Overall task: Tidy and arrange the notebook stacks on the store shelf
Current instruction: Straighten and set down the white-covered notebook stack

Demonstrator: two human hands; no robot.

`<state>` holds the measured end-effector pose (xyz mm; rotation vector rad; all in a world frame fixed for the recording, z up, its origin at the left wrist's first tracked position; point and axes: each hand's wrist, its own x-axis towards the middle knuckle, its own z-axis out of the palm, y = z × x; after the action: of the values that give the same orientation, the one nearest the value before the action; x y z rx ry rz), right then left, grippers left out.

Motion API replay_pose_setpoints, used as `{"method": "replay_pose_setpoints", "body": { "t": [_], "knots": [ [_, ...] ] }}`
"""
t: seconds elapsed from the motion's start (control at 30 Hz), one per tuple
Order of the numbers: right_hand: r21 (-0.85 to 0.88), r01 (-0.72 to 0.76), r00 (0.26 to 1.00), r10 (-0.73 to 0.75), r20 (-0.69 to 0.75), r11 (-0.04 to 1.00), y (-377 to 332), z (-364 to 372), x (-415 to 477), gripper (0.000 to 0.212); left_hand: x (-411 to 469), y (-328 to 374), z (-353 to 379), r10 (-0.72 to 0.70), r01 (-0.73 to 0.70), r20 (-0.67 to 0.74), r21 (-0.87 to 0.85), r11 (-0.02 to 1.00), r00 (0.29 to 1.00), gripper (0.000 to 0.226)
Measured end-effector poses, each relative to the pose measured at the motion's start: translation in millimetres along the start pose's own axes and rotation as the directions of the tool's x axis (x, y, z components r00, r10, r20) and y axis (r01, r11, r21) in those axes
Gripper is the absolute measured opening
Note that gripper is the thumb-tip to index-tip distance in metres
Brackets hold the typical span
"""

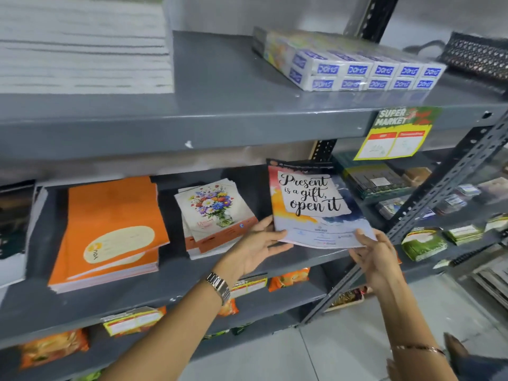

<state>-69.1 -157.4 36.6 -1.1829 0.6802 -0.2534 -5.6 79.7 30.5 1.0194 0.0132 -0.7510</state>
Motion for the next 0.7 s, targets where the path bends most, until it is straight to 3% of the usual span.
{"method": "replay_pose_setpoints", "body": {
  "t": [0.17,0.33,0.53,0.7],
  "knots": [
    [0.112,0.069,0.993,-0.079,0.085,0.991,-10,52,-34,0.019,-35,42,-27,0.127,-0.127,0.020,0.029,0.991,0.992,0.038],
    [0.084,0.115,0.958,-0.133,0.255,0.990,7,146,-65,0.017,-99,85,-98,0.255,-0.254,-0.068,0.022,0.967,0.965,0.040],
    [-0.001,0.009,0.901,-0.007,0.434,1.000,69,286,-115,0.019,-198,109,-218,0.314,-0.323,-0.328,0.028,0.946,0.891,0.034],
    [-0.124,-0.095,0.813,0.149,0.563,0.988,140,397,-174,0.020,-297,117,-315,0.337,-0.319,-0.523,0.128,0.939,0.783,0.035]
  ]
}}
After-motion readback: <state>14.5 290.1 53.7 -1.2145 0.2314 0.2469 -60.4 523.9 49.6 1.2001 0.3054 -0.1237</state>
